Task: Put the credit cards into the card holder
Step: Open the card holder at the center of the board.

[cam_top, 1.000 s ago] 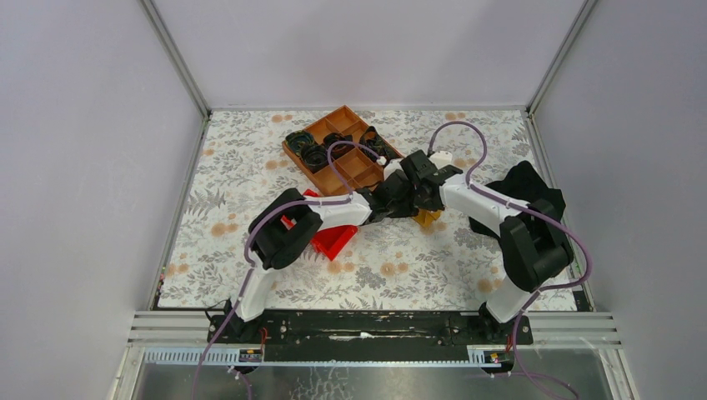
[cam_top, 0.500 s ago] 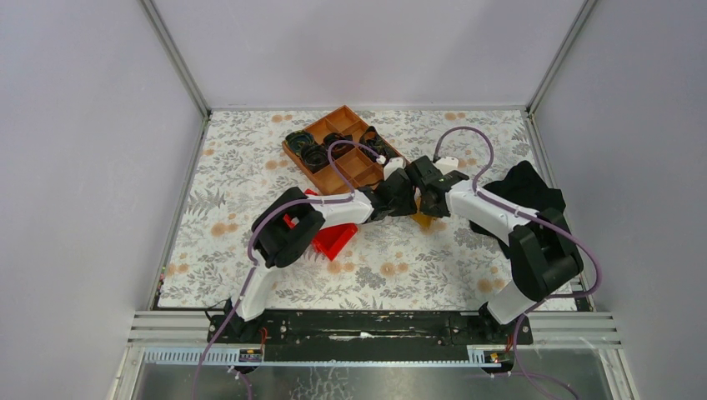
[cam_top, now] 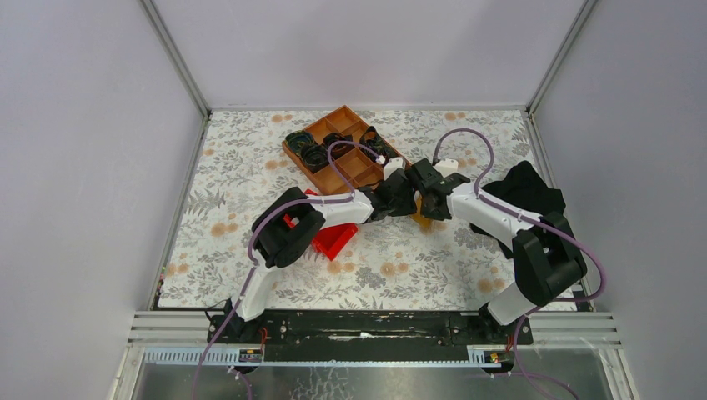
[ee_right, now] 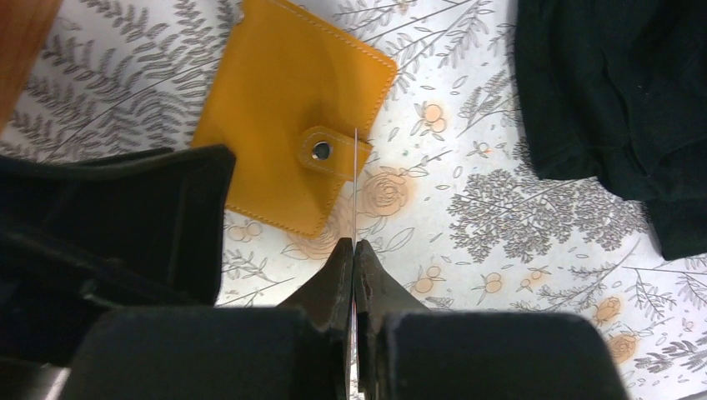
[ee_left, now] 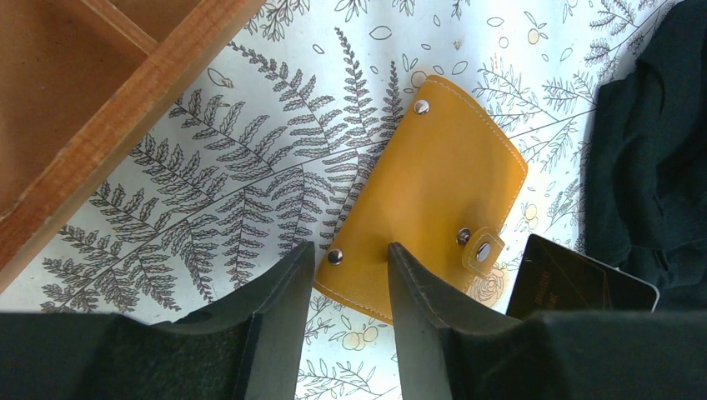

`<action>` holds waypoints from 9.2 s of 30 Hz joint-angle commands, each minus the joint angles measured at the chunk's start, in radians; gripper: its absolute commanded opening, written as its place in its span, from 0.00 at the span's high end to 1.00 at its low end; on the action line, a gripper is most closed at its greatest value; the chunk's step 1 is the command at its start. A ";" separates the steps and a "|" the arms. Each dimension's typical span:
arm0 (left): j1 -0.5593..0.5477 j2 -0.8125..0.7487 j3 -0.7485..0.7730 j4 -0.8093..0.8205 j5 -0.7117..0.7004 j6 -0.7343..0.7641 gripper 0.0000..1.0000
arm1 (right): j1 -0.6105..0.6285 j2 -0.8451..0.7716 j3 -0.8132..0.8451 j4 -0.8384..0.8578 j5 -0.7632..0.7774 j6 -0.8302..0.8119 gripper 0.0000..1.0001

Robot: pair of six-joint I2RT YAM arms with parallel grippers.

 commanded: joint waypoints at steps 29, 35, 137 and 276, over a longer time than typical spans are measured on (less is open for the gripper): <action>0.001 0.152 -0.105 -0.293 -0.001 -0.015 0.55 | 0.035 0.073 0.008 0.028 -0.068 -0.001 1.00; 0.002 0.151 -0.118 -0.289 0.001 -0.020 0.55 | 0.012 0.078 -0.002 0.023 -0.038 0.008 1.00; -0.018 0.033 -0.478 -0.196 0.118 -0.050 0.73 | -0.217 -0.546 -0.623 0.513 -0.402 0.090 1.00; 0.055 -0.082 -0.573 -0.359 -0.207 -0.101 0.58 | -0.074 0.087 -0.177 0.778 -0.855 -0.371 1.00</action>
